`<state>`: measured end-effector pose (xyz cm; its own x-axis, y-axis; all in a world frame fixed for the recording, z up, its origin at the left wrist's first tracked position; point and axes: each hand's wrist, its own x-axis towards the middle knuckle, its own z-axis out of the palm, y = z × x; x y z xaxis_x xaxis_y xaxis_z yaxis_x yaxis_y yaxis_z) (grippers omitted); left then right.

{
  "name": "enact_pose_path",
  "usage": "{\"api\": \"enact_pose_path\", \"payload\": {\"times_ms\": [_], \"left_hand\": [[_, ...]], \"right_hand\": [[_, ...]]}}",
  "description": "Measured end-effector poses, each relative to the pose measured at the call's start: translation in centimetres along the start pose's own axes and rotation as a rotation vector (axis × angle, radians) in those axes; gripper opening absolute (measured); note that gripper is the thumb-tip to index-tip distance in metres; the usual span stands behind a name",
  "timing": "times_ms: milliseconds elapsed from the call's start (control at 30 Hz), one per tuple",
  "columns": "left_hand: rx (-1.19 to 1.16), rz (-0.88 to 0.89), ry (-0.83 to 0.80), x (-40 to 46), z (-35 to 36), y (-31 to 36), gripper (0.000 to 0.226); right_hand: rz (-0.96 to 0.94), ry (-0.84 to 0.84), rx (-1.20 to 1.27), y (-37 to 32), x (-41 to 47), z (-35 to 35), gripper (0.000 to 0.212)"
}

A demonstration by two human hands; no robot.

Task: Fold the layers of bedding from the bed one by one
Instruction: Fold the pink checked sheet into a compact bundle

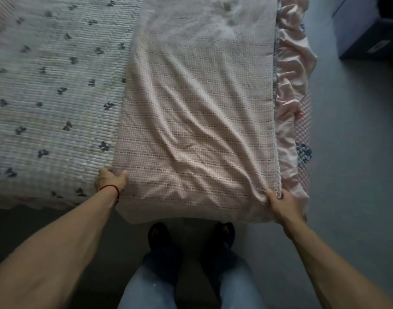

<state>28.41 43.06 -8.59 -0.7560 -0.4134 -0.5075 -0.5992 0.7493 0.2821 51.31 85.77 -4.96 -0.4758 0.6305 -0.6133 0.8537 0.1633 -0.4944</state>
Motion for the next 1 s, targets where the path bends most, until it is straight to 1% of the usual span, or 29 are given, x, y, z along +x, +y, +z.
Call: {"api": "enact_pose_path", "payload": {"times_ms": [67, 133, 167, 233, 267, 300, 400, 433, 500, 567, 733, 800, 833, 900, 933, 1000], "left_hand": [[0.052, -0.003, -0.087, 0.7, -0.6, 0.0, 0.047], [0.01, 0.085, -0.167, 1.1, -1.6, -0.9, 0.032], [-0.036, 0.144, -0.184, 1.3, -2.1, -1.4, 0.027], [-0.151, 0.257, -0.171, 0.8, -4.3, -3.2, 0.019], [-0.215, 0.298, -0.142, 0.0, -5.6, -3.7, 0.02], [-0.253, 0.321, -0.105, -0.8, -7.1, -4.2, 0.023], [-0.287, 0.345, -0.038, -3.2, -11.8, -3.4, 0.027], [-0.276, 0.363, -0.006, -4.1, -13.5, -2.5, 0.027], [-0.233, 0.382, 0.05, -5.0, -15.8, -1.3, 0.027], [-0.208, 0.412, 0.023, -5.8, -17.8, -0.1, 0.027], [-0.339, 0.373, 0.005, -6.6, -20.6, 0.8, 0.026], [-0.383, 0.322, -0.029, -6.9, -21.0, 0.8, 0.026], [-0.406, 0.303, -0.056, -7.3, -21.4, 0.9, 0.031], [-0.376, 0.294, -0.137, -7.9, -22.5, 1.1, 0.048], [-0.328, 0.298, -0.191, -8.4, -23.4, 1.2, 0.052], [-0.238, 0.314, -0.363, -9.4, -24.8, 1.4, 0.053]], "right_hand": [[-0.036, -0.036, 0.031, 1.9, 1.1, -0.1, 0.069], [-0.068, -0.041, 0.054, 1.4, 0.2, -0.3, 0.068], [-0.09, -0.033, 0.073, 1.0, -0.4, -0.5, 0.063], [-0.136, 0.0, 0.128, 0.1, -2.4, -1.5, 0.038], [-0.159, 0.024, 0.164, -0.1, -3.1, -2.2, 0.028], [-0.181, 0.049, 0.183, -0.1, -3.9, -2.9, 0.023], [-0.154, 0.051, 0.113, -1.6, -6.3, -4.7, 0.019], [-0.16, 0.058, 0.106, -2.5, -7.1, -5.4, 0.02], [-0.17, 0.088, 0.1, -3.4, -7.5, -6.1, 0.031], [-0.157, 0.124, 0.087, -4.1, -8.0, -7.5, 0.04], [-0.137, 0.154, 0.172, -5.5, -10.9, -10.0, 0.042], [-0.108, 0.109, 0.173, -6.1, -11.6, -9.9, 0.041], [-0.116, 0.079, 0.195, -6.4, -12.1, -9.8, 0.039], [-0.129, 0.024, 0.227, -7.2, -12.7, -9.8, 0.035], [-0.114, -0.014, 0.235, -7.4, -13.1, -10.0, 0.033], [-0.074, -0.092, 0.246, -7.3, -13.8, -10.0, 0.032]]}}
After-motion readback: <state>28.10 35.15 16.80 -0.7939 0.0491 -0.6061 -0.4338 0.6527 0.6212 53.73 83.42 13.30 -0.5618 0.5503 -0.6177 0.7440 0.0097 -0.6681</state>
